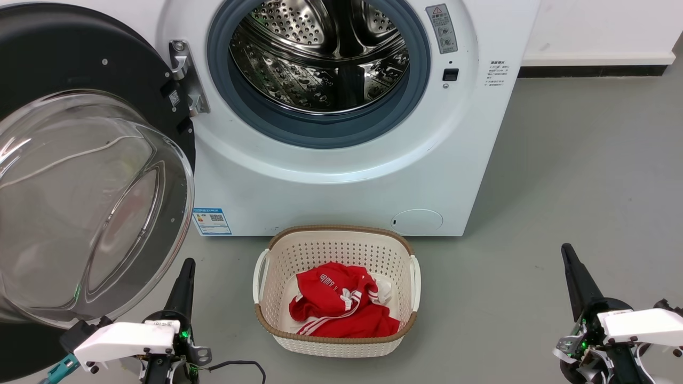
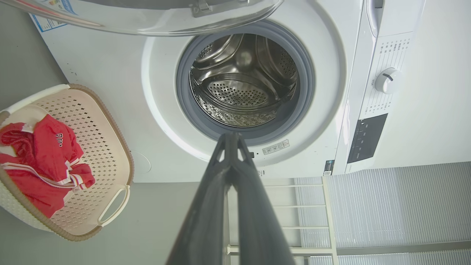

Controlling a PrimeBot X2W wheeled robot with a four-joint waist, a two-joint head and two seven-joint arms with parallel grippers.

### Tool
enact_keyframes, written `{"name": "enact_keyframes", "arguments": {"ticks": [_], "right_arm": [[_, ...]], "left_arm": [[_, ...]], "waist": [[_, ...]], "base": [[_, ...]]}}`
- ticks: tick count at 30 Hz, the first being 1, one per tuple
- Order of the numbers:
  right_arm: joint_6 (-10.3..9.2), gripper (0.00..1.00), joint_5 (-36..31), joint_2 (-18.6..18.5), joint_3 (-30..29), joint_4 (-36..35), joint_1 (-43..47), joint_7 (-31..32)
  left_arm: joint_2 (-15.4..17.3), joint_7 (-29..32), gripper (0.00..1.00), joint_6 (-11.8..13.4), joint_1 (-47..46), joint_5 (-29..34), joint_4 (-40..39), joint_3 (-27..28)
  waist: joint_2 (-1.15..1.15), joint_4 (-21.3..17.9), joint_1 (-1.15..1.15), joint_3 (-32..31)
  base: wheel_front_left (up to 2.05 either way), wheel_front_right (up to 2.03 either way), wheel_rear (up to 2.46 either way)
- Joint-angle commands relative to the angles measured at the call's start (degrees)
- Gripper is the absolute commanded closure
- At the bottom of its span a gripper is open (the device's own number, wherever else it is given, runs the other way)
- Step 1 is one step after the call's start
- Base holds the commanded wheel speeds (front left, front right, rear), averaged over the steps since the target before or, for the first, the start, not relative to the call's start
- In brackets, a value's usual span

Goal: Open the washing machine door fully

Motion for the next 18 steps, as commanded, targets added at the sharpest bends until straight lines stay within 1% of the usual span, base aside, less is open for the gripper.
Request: {"name": "enact_keyframes", "arguments": {"ticks": [1,18], "right_arm": [[0.01,1.00,1.3,0.0,-0.2,0.1,-0.9,0.3],[0.00,1.00,7.6,0.2,-1.0,0.8,-1.6,1.9]], "left_arm": [[0.1,0.4,1.00,-0.5,-1.0,-1.3,0.1,0.2],[0.1,2.1,1.00,-0.9,-1.5,-8.1,0.9,0.7]], "waist": [[0.00,0.0,0.00,0.0],[0.00,0.2,0.00,-0.2]], "base": [[0.00,0.00,0.00],[0.00,0.00,0.00]]}}
